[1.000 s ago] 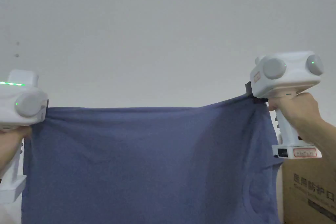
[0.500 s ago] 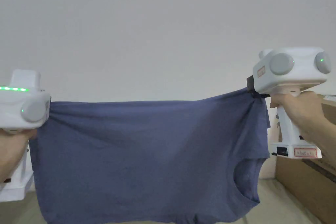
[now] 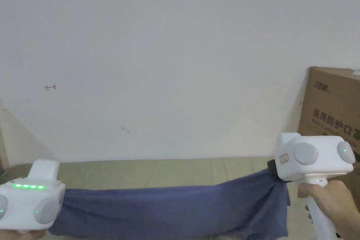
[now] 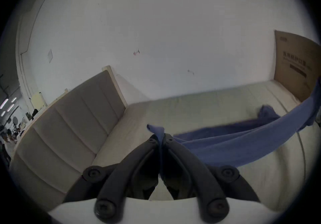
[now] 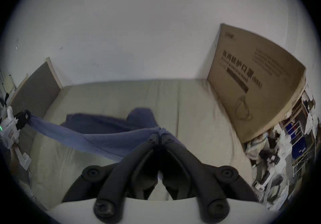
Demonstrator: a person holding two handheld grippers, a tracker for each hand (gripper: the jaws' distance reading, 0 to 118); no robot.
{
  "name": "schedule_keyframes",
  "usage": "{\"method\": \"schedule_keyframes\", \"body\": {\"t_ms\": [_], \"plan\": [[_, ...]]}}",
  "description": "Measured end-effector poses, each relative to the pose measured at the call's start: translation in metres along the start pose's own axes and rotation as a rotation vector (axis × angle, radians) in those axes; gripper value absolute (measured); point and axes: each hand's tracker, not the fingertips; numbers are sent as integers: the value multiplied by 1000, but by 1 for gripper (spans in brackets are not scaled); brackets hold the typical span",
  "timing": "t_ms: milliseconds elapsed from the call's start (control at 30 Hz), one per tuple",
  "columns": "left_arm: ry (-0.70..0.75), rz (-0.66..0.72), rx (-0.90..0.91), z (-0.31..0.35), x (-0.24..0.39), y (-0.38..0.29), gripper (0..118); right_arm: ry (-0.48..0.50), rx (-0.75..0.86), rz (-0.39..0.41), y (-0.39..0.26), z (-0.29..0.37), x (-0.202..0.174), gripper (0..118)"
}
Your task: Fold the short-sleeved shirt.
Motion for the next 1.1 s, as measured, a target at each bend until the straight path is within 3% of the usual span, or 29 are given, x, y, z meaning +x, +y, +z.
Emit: {"method": "schedule_keyframes", "body": {"t_ms": [167, 233, 300, 433, 533, 767, 867, 1000, 1100], "plan": [[-31, 45, -68, 59, -19, -65, 1, 40, -71, -10, -83, 35, 6, 3], [-39, 32, -81, 85, -24, -90, 1, 51, -69, -53, -119, 54, 7, 3], [-57, -48, -128, 108, -29, -110, 1, 52, -85, -60, -150, 72, 7, 3], [-65, -31, -146, 153, -45, -154, 1, 60, -127, -52, -219, 104, 6, 3], [-60, -14, -177, 182, -53, -189, 1, 89, -177, -127, -270, 119, 8, 3], [-71, -25, -270, 216, -49, -265, 1, 80, -246, -110, -365, 130, 7, 3], [-59, -23, -320, 212, -49, -291, 2, 87, -285, -169, -387, 125, 12, 3], [-65, 11, -370, 212, -51, -316, 3, 79, -323, -138, -410, 120, 13, 3], [-72, 4, -364, 216, -51, -326, 6, 90, -329, -160, -422, 119, 16, 4]]}}
